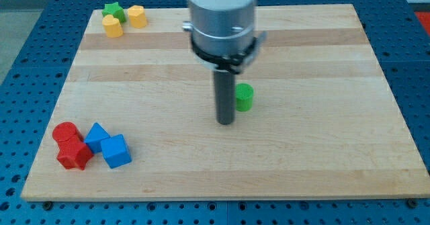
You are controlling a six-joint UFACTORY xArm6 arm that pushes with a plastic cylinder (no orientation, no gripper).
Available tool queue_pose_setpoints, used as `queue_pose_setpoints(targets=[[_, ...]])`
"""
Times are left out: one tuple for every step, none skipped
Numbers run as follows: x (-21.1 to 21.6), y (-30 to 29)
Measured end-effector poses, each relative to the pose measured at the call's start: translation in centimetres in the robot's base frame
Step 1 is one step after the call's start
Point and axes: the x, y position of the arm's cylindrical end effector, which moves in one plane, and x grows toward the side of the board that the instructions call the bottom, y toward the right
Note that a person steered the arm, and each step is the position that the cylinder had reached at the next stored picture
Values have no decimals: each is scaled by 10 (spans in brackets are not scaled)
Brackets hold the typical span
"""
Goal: Push the green circle below the yellow hexagon
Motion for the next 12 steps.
queue_pose_setpoints(targets=[[-3,57],[-34,31],[-80,-55],[-120,-125],[-118,-128],[-120,-117],[-150,-162],[-179,-203],[-181,-210],[-183,-211],[-200,-211],[-207,-213]])
